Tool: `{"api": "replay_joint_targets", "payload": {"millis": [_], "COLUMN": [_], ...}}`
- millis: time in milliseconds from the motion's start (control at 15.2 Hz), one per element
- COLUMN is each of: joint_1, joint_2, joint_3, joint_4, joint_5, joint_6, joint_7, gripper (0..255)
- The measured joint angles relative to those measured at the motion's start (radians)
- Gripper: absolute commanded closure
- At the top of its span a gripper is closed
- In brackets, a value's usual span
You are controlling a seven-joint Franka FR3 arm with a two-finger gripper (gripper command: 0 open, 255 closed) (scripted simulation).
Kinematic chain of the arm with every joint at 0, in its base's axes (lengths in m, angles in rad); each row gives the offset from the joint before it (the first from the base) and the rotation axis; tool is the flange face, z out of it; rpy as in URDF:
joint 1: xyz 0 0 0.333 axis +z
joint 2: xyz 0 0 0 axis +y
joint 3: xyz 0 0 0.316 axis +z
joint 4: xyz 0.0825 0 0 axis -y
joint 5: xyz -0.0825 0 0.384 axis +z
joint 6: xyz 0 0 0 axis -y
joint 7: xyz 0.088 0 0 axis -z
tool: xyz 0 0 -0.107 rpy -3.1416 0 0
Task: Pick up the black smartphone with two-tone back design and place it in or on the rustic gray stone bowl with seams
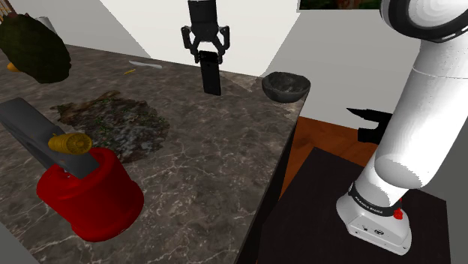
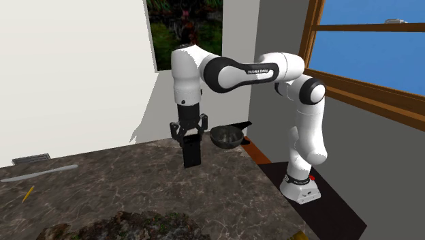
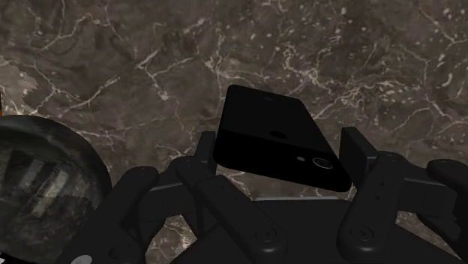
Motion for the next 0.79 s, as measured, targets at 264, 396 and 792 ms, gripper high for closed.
{"api": "replay_joint_targets", "payload": {"millis": [264, 396, 792], "joint_1": [0.007, 0.010, 0.029], "joint_2": [0.026, 0.040, 0.102], "joint_3": [0.003, 0.004, 0.009], "joint_4": [0.088, 0.136, 0.305], "joint_5": [-0.009, -0.014, -0.036], "joint_6": [-0.063, -0.098, -0.207], "joint_7": [0.005, 0.006, 0.017], "gripper": [255, 255, 255]}}
